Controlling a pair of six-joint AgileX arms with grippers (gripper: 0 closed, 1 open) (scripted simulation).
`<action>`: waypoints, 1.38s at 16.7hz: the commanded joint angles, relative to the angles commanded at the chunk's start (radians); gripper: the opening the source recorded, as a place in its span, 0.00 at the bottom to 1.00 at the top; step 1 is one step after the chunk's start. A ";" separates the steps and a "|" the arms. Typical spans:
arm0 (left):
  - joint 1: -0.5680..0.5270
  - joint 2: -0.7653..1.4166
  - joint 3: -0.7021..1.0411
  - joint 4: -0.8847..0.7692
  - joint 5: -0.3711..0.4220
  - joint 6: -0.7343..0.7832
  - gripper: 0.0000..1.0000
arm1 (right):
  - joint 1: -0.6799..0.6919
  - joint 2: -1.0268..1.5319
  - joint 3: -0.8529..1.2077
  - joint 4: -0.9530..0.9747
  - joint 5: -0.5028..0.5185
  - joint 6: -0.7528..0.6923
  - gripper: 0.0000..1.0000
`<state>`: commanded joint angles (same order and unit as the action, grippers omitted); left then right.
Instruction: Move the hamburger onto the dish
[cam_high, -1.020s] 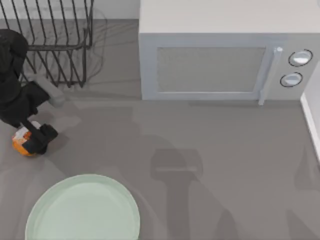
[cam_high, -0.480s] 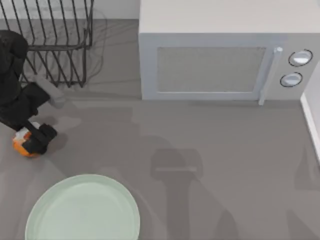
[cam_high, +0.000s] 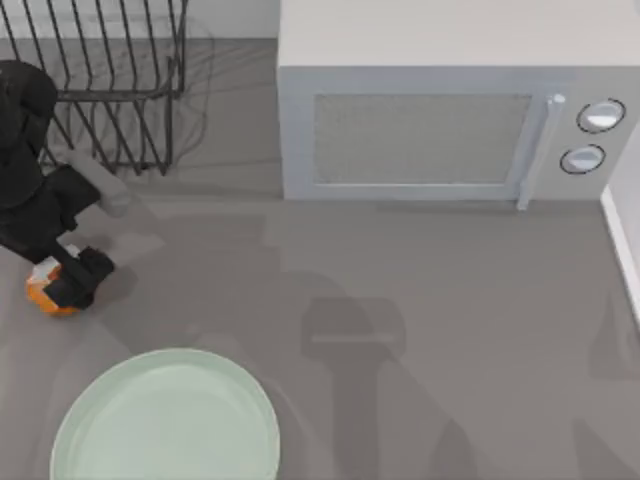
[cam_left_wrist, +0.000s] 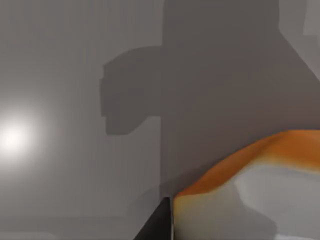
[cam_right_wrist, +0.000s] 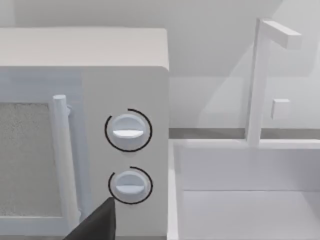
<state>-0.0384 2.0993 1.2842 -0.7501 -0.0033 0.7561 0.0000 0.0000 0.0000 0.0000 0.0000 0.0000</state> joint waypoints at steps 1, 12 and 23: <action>0.000 0.000 0.000 0.000 0.000 0.000 0.00 | 0.000 0.000 0.000 0.000 0.000 0.000 1.00; 0.000 -0.111 0.130 -0.218 0.024 -0.010 0.00 | 0.000 0.000 0.000 0.000 0.000 0.000 1.00; -0.006 -0.178 0.250 -0.415 0.024 -0.001 0.00 | 0.000 0.000 0.000 0.000 0.000 0.000 1.00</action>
<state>-0.0445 1.9216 1.5344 -1.1655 0.0205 0.7554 0.0000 0.0000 0.0000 0.0000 0.0000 0.0000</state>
